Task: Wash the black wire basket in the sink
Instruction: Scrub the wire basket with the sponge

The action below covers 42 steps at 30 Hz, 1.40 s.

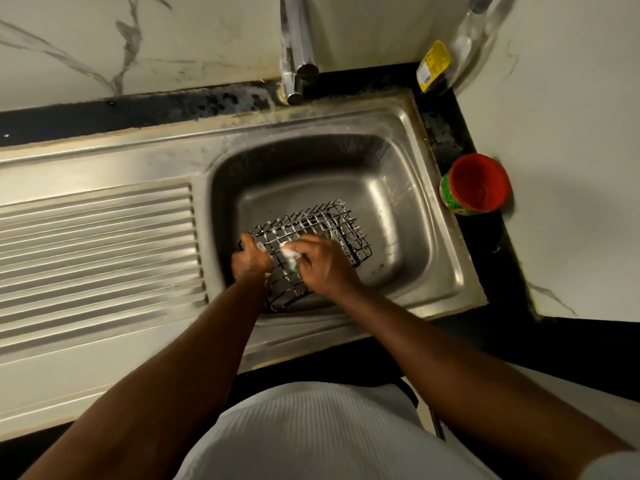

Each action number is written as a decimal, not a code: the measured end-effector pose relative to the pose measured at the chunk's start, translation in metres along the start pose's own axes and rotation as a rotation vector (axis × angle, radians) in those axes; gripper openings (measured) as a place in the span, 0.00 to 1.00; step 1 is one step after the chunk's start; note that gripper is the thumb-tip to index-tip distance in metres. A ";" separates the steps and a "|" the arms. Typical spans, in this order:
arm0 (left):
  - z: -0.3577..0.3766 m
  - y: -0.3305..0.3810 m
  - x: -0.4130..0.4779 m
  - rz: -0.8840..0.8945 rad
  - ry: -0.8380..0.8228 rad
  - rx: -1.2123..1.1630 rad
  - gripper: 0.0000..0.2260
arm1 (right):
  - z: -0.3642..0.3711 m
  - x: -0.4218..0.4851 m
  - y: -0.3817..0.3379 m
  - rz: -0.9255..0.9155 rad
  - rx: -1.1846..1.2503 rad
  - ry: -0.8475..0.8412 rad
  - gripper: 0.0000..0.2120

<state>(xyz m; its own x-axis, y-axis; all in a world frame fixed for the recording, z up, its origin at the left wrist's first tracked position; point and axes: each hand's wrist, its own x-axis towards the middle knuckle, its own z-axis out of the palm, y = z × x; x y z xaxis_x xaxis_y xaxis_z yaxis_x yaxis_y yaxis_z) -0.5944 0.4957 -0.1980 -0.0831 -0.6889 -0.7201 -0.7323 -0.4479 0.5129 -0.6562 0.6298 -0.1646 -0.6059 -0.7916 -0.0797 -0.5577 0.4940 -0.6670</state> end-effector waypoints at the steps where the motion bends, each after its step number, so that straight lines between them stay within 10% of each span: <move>1: 0.000 0.000 0.000 -0.042 0.005 -0.061 0.27 | -0.008 0.003 0.022 0.056 -0.041 0.037 0.14; 7: 0.004 -0.001 0.004 -0.103 0.026 -0.169 0.31 | -0.039 0.016 0.108 0.492 -0.166 0.248 0.15; 18: 0.000 0.003 0.006 0.014 -0.042 0.081 0.16 | -0.003 0.022 0.014 -0.102 -0.078 0.010 0.14; 27: 0.006 0.003 0.008 0.024 0.006 0.047 0.24 | -0.030 0.047 0.110 0.380 -0.099 0.252 0.15; 36: 0.001 0.000 0.009 0.179 -0.031 0.351 0.18 | 0.016 0.054 -0.013 -0.234 -0.042 -0.013 0.16; 42: 0.003 0.000 0.002 0.066 0.020 0.078 0.22 | -0.031 0.068 0.104 0.213 -0.211 0.144 0.19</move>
<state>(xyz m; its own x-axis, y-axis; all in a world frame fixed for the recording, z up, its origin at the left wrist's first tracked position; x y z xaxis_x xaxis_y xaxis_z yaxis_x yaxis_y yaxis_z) -0.5968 0.4963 -0.2008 -0.1199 -0.7273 -0.6758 -0.7762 -0.3557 0.5205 -0.7729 0.6381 -0.2167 -0.7870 -0.6110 -0.0856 -0.5059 0.7184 -0.4775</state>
